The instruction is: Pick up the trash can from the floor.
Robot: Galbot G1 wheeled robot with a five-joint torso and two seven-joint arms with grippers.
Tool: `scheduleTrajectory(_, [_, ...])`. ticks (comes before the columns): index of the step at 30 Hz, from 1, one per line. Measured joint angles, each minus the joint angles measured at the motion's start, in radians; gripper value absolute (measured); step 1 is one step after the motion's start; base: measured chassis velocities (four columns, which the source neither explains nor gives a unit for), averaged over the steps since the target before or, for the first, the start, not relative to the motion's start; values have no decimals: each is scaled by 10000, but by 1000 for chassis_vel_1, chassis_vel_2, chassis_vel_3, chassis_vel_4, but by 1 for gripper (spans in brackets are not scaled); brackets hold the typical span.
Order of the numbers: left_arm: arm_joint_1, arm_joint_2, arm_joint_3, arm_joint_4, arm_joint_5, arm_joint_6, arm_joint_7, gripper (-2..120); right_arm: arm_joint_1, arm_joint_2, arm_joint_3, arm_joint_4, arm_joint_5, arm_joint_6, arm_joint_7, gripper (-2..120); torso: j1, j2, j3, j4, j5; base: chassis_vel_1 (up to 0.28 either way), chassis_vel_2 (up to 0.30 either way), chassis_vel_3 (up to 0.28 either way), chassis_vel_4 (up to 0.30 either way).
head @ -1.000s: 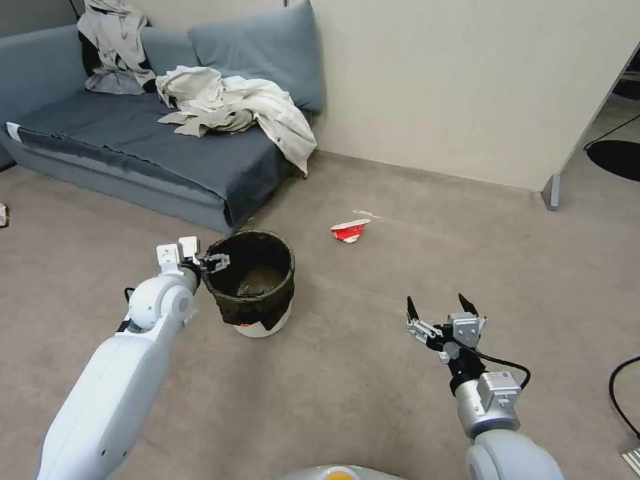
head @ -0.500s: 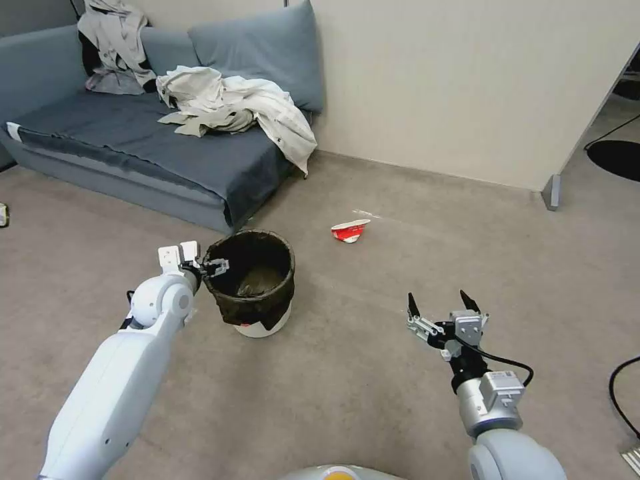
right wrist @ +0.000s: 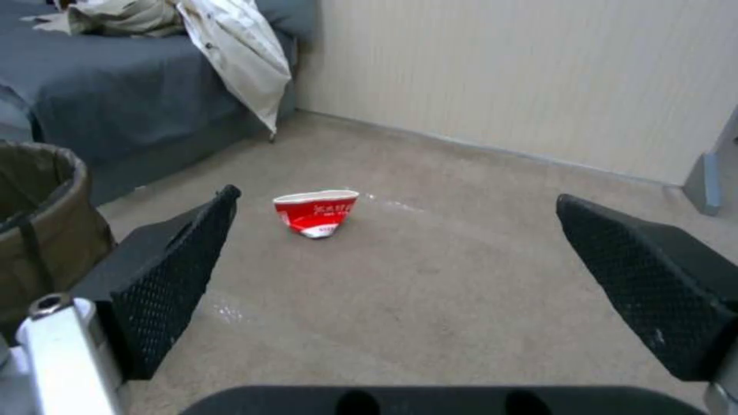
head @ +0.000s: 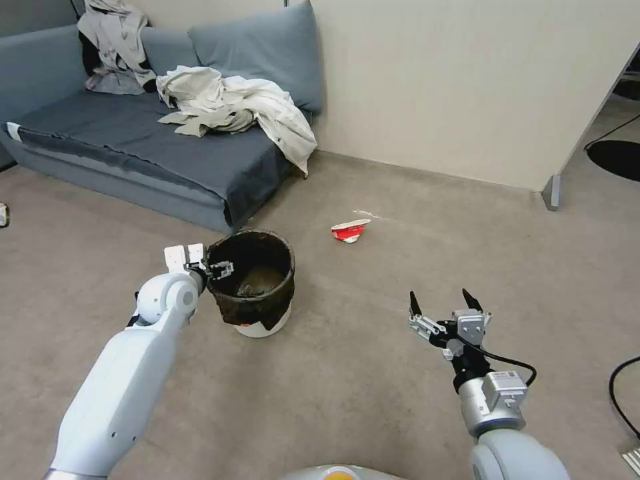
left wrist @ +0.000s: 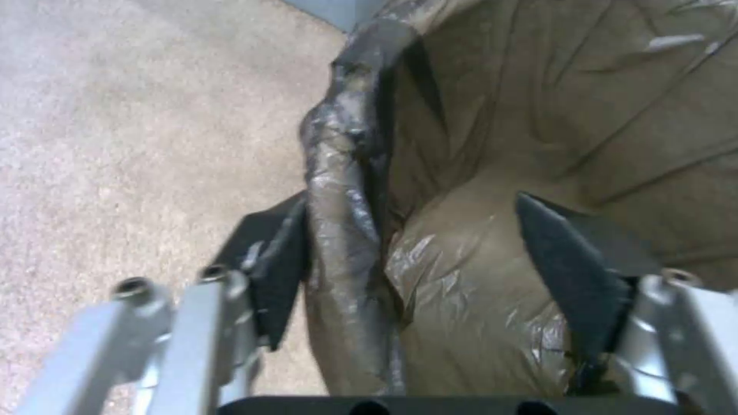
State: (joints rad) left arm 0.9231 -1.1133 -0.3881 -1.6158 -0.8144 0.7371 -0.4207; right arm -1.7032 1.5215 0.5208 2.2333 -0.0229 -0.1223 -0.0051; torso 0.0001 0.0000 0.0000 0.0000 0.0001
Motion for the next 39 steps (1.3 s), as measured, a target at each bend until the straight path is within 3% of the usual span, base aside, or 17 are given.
scheduleTrajectory(1, [0, -3, 1, 0, -4, 0, -5, 61, 0, -2, 0, 2, 1, 2, 1, 100, 0, 0, 0, 0, 0, 0, 0, 0, 0])
scheduleTrajectory(3, [8, -92, 8, 5, -63, 0, -100, 40, 3, -17, 2, 30, 12, 18, 0, 100, 0, 0, 0, 0, 0, 0, 0, 0, 0])
scheduleTrajectory(13, [126, -115, -79, -234, -204, -35, -186, 7, 20, -52, 32, 49, 41, 39, 8, 100, 0, 0, 0, -2, -2, 0, 0, 0, 0])
scheduleTrajectory(19, [541, 46, -292, -644, -241, -963, 98, 7, 51, -52, 27, 59, 43, 46, 17, 100, 0, 0, 0, 0, 0, 0, 0, 0, 0])
scheduleTrajectory(21, [978, 227, -570, -1014, -250, -1593, 514, 7, 52, -59, 25, 68, 44, 47, 19, 100, -1, 0, 1, -1, -1, 0, 0, 0, 0])
scheduleTrajectory(26, [1439, 414, -820, -1426, -305, -2169, 954, 7, 66, -62, 24, 72, 43, 48, 19, 100, 0, 0, 1, 2, -3, 0, 0, 0, 0])
scheduleTrajectory(30, [2095, 684, -1115, -2214, -351, -2798, 1332, 7, 101, -68, 32, 74, 43, 48, 23, 100, 0, 0, 0, 0, 0, 0, 0, 0, 0])
scheduleTrajectory(33, [2796, 928, -1330, -3346, -346, -3052, 1467, 7, 142, -66, 35, 75, 39, 48, 25, 100, -1, 0, 0, 2, 1, 0, 0, 0, 0])
scheduleTrajectory(39, [3575, 885, -1329, -5335, -298, -2974, 1094, 7, 176, 31, 21, 134, -24, 73, 25, 100, -1, 0, 0, 0, 1, 0, 0, 0, 0])
